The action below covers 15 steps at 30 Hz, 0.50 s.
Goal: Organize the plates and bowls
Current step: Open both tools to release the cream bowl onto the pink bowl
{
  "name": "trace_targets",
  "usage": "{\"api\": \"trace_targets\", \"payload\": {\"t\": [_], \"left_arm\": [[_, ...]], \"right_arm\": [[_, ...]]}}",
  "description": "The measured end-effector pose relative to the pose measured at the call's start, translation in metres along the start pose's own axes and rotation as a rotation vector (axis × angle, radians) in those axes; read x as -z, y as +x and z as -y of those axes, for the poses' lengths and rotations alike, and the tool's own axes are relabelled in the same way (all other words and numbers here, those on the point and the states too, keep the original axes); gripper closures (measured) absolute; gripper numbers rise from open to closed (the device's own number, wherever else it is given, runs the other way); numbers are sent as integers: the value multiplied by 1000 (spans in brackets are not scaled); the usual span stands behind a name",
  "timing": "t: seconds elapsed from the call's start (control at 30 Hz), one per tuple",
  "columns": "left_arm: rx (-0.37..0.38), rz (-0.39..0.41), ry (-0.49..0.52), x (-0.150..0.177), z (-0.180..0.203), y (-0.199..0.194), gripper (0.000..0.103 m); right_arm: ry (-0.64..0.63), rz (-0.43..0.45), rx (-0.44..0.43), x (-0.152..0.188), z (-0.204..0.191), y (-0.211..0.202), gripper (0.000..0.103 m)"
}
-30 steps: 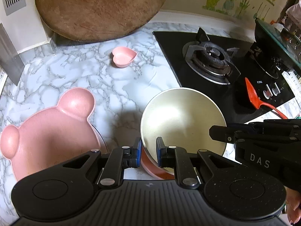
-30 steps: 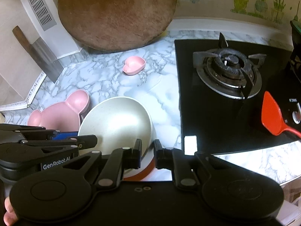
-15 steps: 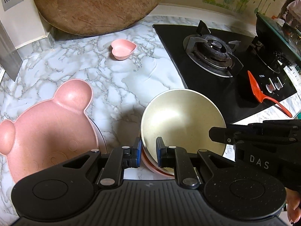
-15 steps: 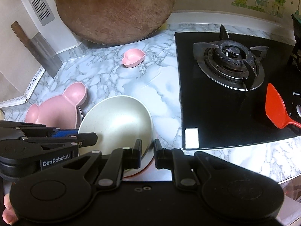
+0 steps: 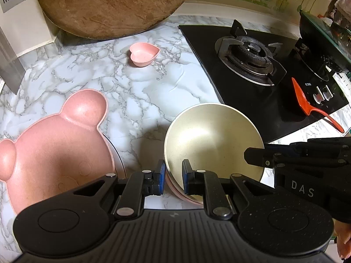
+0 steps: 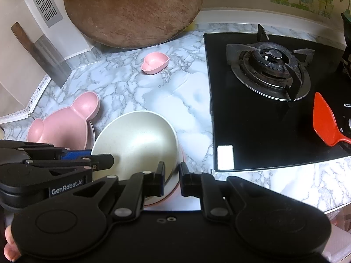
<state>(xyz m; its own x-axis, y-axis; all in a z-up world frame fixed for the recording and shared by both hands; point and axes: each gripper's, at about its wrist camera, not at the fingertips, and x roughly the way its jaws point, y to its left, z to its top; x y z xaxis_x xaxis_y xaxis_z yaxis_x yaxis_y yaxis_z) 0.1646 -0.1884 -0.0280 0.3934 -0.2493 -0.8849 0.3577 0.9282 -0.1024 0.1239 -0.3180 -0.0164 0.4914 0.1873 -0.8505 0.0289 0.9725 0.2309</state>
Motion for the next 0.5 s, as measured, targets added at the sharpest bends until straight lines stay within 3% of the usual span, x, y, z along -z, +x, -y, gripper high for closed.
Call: {"api": "trace_targets", "payload": {"t": [0.5], "left_arm": [[39,-15,-15,-2,-7,1,88]], "right_arm": [[7,3,-26,-3,2,-3,80]]}}
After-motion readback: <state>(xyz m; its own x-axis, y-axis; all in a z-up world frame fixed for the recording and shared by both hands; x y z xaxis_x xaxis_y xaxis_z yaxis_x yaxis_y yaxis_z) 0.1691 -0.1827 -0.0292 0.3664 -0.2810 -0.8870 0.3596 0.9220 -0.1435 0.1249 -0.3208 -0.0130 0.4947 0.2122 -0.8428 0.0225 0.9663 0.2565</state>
